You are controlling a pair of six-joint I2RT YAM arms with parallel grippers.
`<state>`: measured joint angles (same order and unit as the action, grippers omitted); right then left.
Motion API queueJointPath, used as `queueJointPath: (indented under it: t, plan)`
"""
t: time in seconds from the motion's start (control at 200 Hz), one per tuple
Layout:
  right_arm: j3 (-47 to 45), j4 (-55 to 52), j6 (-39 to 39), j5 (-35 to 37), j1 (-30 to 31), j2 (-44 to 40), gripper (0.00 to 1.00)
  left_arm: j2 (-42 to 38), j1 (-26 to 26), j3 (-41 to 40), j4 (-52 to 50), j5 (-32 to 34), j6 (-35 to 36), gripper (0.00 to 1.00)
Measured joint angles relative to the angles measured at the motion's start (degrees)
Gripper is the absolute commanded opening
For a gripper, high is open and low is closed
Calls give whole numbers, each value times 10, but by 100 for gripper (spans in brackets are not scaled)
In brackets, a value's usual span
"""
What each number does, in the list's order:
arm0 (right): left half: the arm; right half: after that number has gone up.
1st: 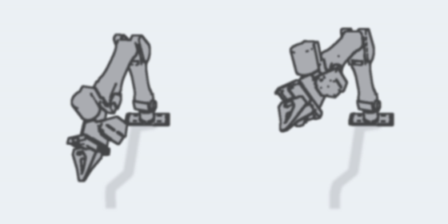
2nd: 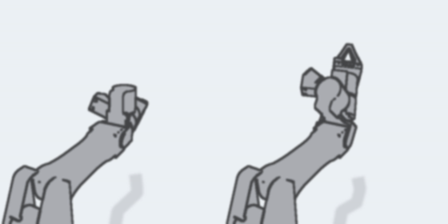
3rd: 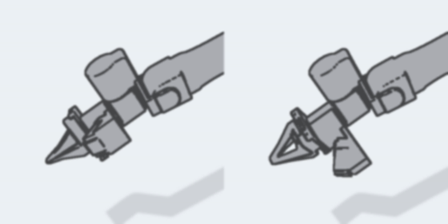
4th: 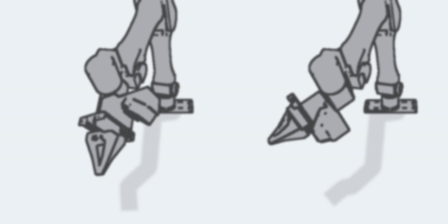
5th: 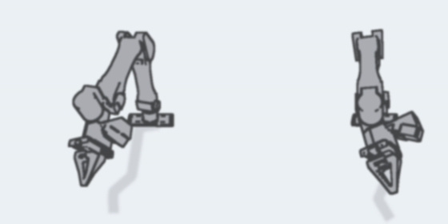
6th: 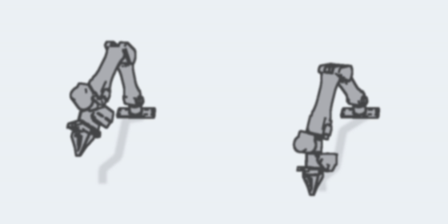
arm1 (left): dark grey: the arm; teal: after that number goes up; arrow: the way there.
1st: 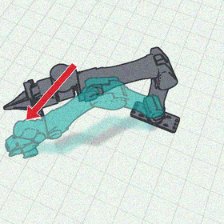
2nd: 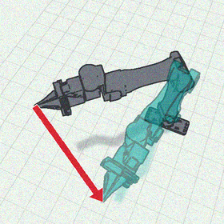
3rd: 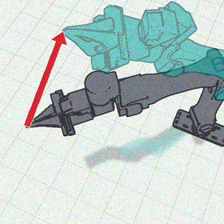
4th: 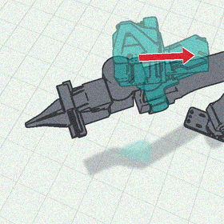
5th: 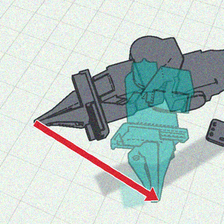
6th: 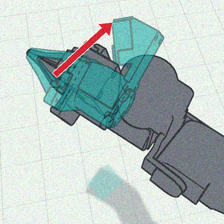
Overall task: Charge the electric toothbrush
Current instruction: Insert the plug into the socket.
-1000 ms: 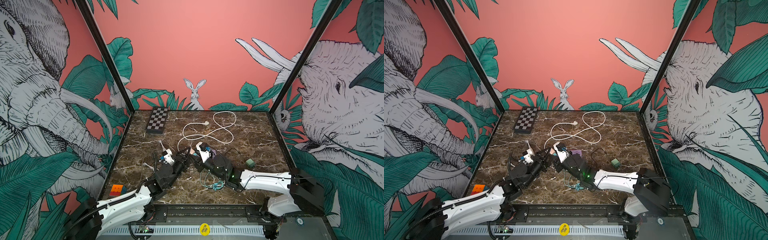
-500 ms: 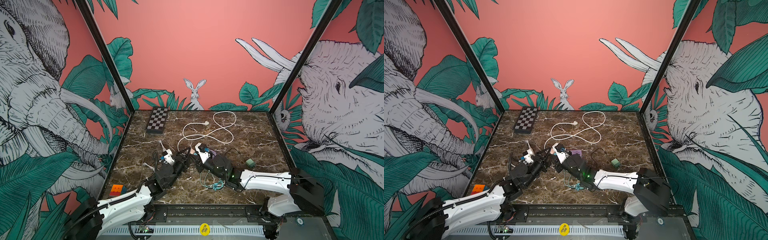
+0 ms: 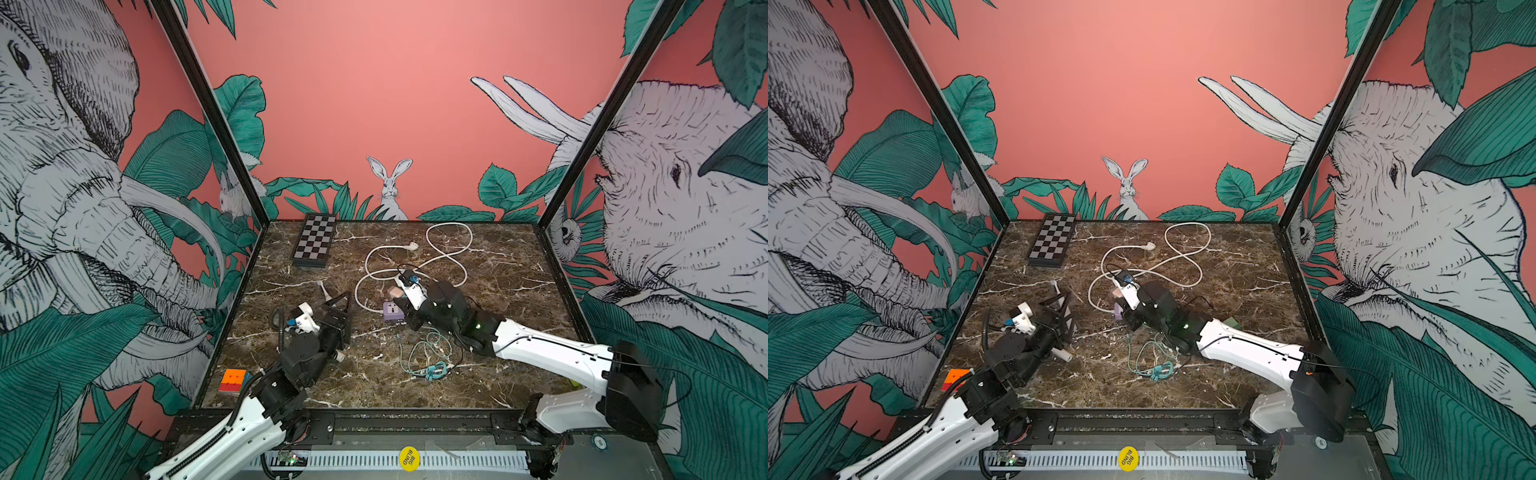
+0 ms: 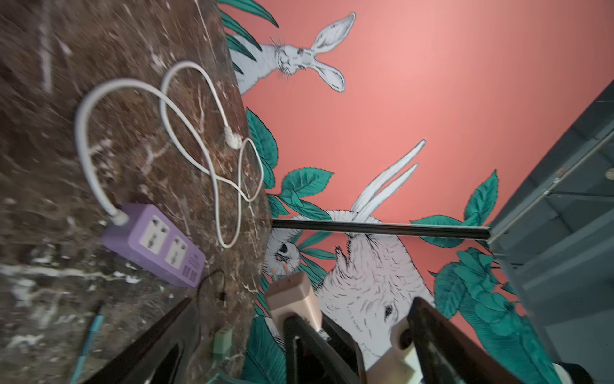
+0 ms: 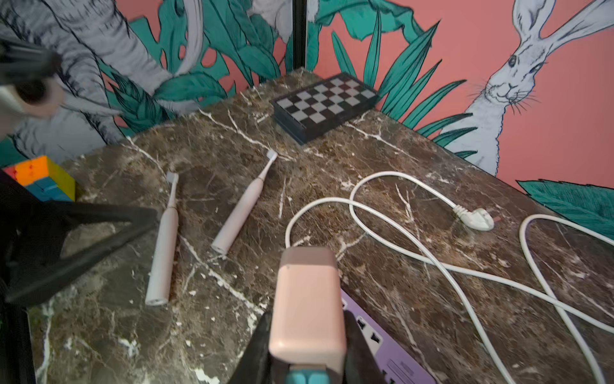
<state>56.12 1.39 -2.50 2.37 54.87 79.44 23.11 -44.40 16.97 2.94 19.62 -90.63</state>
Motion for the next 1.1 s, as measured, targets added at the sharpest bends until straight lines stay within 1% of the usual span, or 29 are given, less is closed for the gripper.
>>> queueJointPath:
  t: [0.075, 0.08, 0.12, 0.185, 0.22, 0.32, 0.43, 0.515, 0.65, 0.835, 1.1]
  plan:
    - [56, -83, 26, -29, -12, 25, 0, -34, 19, 2, -82, -5, 16, 99]
    - [69, -102, 31, -35, -14, 30, 0, -40, 21, 2, -98, -5, 19, 99]
    - [96, -137, 45, -45, -18, 48, 0, -54, 26, 2, -142, -7, 28, 99]
    - [173, -232, 83, -64, -21, 99, 0, -75, 31, 2, -207, -7, 41, 99]
    - [203, -263, 99, -66, -22, 122, 0, -86, 31, 3, -238, -6, 49, 99]
    - [304, -376, 156, -54, -22, 200, 0, -108, 32, 6, -320, 4, 76, 99]
    - [422, -485, 215, -23, -22, 291, 0, -111, 32, 22, -376, 15, 103, 99]
    - [489, -546, 252, -2, -24, 347, 0, -103, 32, 43, -412, 25, 124, 99]
    - [568, -612, 305, 23, -24, 412, 0, -89, 33, 71, -451, 39, 154, 99]
    - [671, -683, 367, 64, -27, 483, 0, -89, 33, 75, -481, 53, 173, 99]
    - [749, -731, 434, 70, -30, 529, 0, -89, 33, 75, -496, 58, 174, 99]
